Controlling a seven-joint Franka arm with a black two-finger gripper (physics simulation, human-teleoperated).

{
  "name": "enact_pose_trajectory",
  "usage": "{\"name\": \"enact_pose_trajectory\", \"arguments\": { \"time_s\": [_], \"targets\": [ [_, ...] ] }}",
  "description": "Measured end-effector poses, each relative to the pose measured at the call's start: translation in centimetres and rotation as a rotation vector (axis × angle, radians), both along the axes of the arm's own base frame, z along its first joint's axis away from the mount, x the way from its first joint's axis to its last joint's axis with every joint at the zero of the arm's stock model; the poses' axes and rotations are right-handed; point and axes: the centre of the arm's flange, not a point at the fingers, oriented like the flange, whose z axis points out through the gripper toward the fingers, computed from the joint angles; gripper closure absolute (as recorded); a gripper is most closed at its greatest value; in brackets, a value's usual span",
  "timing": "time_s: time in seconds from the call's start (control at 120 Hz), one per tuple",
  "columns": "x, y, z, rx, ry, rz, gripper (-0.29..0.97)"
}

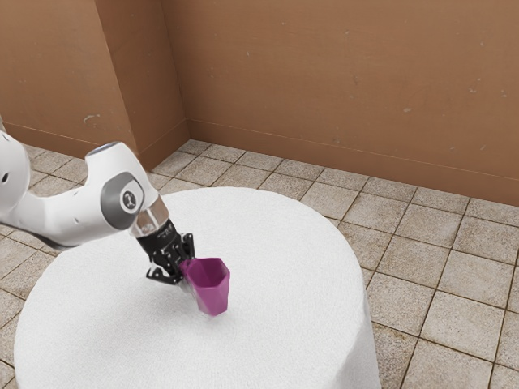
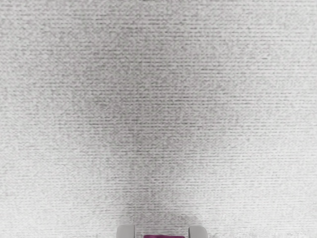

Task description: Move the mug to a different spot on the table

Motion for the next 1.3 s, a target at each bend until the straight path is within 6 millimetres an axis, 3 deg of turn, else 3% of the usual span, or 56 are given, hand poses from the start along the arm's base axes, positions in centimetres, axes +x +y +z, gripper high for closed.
{"name": "enact_pose_trajectory", "arguments": {
  "time_s": [0.233, 0.375, 0.467, 0.667, 0.975, 1.3],
  "targets": [
    [0.3, 1.1, 0.7, -0.085, -0.063, 0.051, 0.74],
    [-3.6, 2.7, 1.3, -0.1, -0.099, 0.087, 0.74],
    [-4.4, 3.3, 0.6, -0.094, -0.107, 0.089, 0.73],
    [-4.0, 4.9, -0.5, -0.07, -0.14, 0.103, 0.73],
    [-3.1, 9.0, -2.3, -0.048, -0.149, 0.149, 0.73],
    [-1.8, 8.1, -3.4, -0.056, -0.154, 0.114, 0.73]
  ]
}}
